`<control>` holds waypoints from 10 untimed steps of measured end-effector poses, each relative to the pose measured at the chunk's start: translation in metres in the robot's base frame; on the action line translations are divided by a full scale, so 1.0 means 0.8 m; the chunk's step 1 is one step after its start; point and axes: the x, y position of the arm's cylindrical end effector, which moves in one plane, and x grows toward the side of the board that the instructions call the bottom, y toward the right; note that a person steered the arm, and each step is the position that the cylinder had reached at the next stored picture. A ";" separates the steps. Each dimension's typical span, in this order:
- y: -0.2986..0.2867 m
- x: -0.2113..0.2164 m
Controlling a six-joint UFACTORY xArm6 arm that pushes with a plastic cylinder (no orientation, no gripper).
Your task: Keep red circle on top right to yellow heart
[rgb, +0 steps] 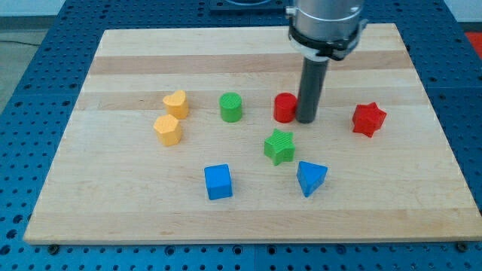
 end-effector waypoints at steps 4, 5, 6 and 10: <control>-0.072 -0.023; -0.086 -0.009; -0.098 -0.026; -0.122 -0.105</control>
